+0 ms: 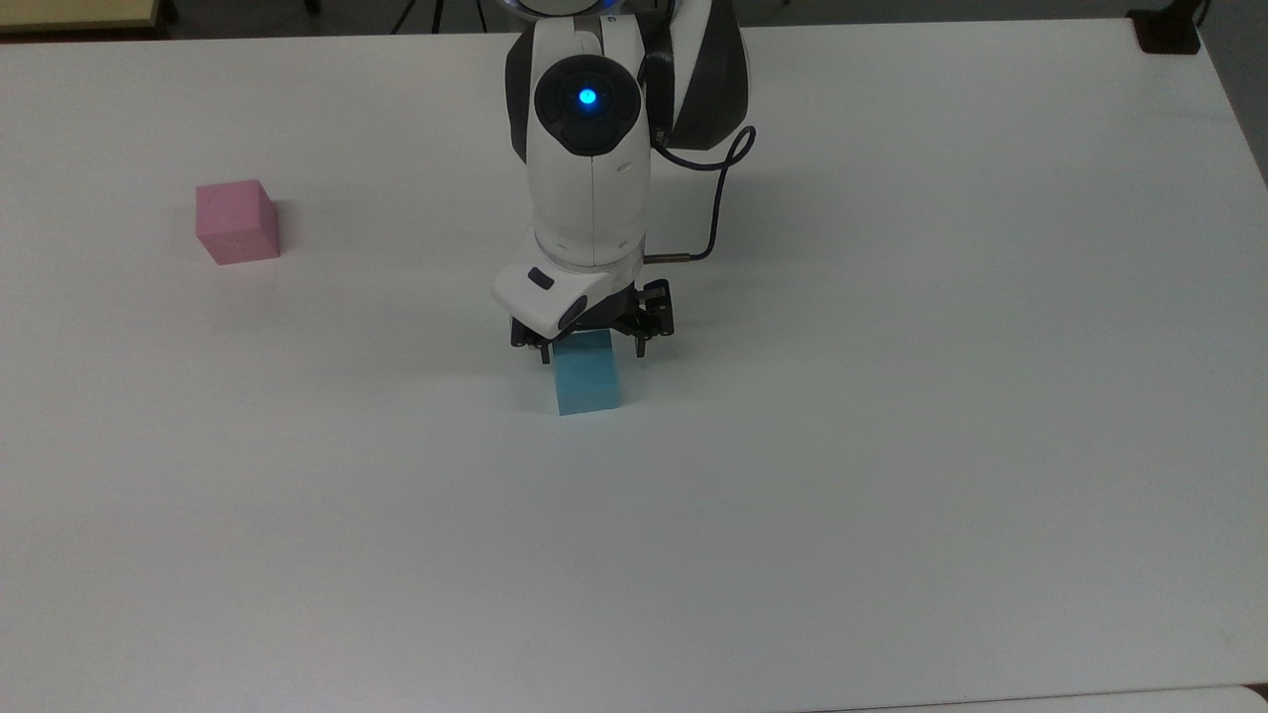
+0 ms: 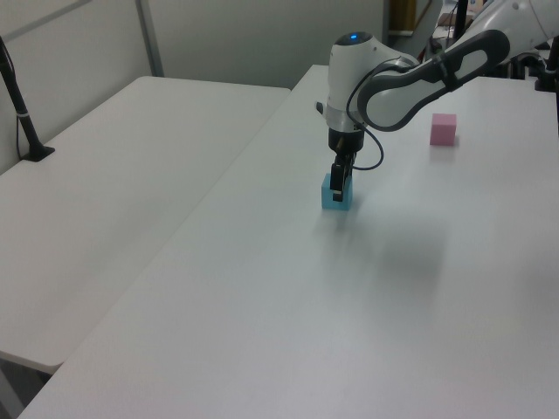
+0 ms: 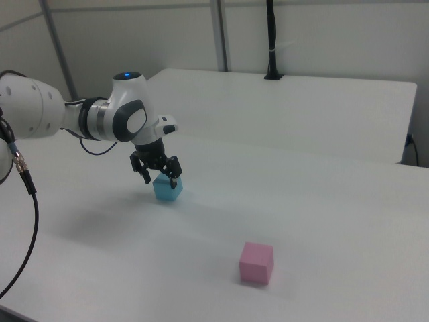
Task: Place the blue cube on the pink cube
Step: 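Lift the light-blue cube and carry it over the pink cube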
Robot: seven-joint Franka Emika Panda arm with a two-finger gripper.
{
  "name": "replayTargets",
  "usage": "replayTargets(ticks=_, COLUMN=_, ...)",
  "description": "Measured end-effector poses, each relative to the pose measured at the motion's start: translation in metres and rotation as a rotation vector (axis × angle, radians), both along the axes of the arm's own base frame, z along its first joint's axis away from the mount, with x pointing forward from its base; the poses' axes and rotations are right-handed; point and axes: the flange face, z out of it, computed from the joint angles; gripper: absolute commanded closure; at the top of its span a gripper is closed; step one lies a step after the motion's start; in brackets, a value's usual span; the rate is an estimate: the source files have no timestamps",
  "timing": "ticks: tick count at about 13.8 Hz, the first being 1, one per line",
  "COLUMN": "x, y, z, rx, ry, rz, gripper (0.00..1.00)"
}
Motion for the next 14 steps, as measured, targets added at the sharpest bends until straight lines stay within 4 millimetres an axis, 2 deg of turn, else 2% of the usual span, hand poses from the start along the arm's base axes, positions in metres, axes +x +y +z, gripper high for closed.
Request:
replayTargets(ticks=1, x=0.000, y=0.002, z=-0.003, rx=-0.002, ry=0.005, rz=0.004, gripper=0.65)
replayTargets(ticks=2, x=-0.001, y=0.005, z=-0.008, rx=-0.004, ry=0.011, rz=0.007, gripper=0.69)
replayTargets(ticks=6, x=0.001, y=0.004, z=-0.007, rx=-0.035, ry=0.003, rz=0.023, gripper=0.69)
replayTargets(ticks=8, x=0.004, y=-0.010, z=0.008, rx=-0.047, ry=-0.020, rz=0.007, gripper=0.68)
replayTargets(ticks=11, x=0.000, y=-0.061, z=0.046, rx=-0.064, ry=-0.014, rz=-0.058, gripper=0.68)
replayTargets(ticks=14, x=-0.018, y=-0.136, z=0.089, rx=-0.074, ry=0.017, rz=-0.072, gripper=0.68)
